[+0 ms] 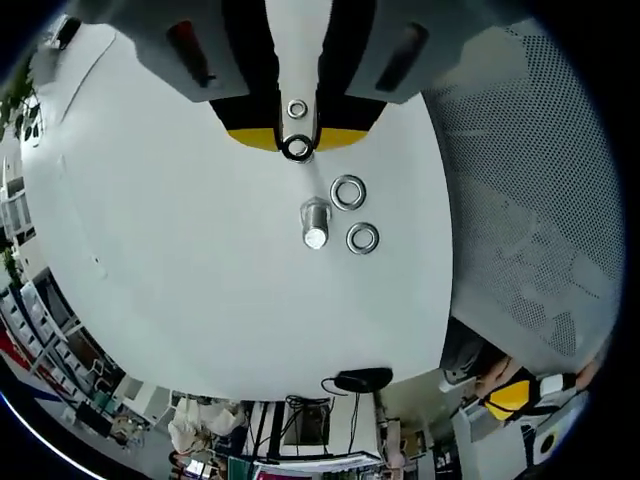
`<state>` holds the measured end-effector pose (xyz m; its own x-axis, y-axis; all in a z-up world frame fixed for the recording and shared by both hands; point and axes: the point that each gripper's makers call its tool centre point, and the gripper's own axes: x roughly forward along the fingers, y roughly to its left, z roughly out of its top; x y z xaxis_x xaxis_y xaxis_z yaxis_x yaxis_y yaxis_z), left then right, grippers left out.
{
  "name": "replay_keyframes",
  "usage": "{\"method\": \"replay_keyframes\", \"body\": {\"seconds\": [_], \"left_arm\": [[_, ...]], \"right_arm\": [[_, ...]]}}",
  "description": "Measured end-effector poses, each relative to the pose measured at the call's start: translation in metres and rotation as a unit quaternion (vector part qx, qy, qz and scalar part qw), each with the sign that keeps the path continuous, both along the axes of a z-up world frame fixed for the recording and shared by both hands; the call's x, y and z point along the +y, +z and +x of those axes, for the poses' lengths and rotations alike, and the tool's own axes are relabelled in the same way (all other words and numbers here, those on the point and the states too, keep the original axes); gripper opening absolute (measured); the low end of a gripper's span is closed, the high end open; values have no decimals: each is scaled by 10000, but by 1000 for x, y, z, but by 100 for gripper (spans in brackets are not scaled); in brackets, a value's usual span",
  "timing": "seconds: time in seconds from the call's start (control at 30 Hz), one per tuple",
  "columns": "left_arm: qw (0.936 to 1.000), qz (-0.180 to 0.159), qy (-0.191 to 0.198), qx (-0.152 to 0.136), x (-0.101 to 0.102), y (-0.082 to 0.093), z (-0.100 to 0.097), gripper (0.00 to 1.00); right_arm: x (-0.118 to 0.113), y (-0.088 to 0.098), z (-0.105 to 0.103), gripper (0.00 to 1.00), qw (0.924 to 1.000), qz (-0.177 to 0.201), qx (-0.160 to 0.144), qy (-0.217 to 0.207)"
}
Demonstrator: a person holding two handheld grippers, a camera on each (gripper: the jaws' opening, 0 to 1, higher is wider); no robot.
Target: Place the washer onto the threaded stud by aligning its center hole with the stud, sliding it down to the base, and recovering from edge contact or off-axis alignment until the washer reaches the visible bottom stop.
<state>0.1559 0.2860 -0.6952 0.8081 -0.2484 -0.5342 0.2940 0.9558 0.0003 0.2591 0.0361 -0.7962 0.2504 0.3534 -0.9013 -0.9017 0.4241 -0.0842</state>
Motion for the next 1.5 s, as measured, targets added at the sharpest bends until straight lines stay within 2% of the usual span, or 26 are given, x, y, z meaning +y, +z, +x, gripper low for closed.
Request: {"method": "replay_keyframes", "body": {"seconds": [0.5,1.03,1.5], "left_arm": [[10000,-36,61,-15,1,1,1,0],[9999,-61,103,-30,2,2,2,0],[9998,-81,169,-34,5,2,3,0]], "right_arm": [[3,-12,1,14,9993,-256,128,231],[6,-18,1,14,9988,-303,252,282],[6,-44,1,14,9976,-485,371,336]]}}
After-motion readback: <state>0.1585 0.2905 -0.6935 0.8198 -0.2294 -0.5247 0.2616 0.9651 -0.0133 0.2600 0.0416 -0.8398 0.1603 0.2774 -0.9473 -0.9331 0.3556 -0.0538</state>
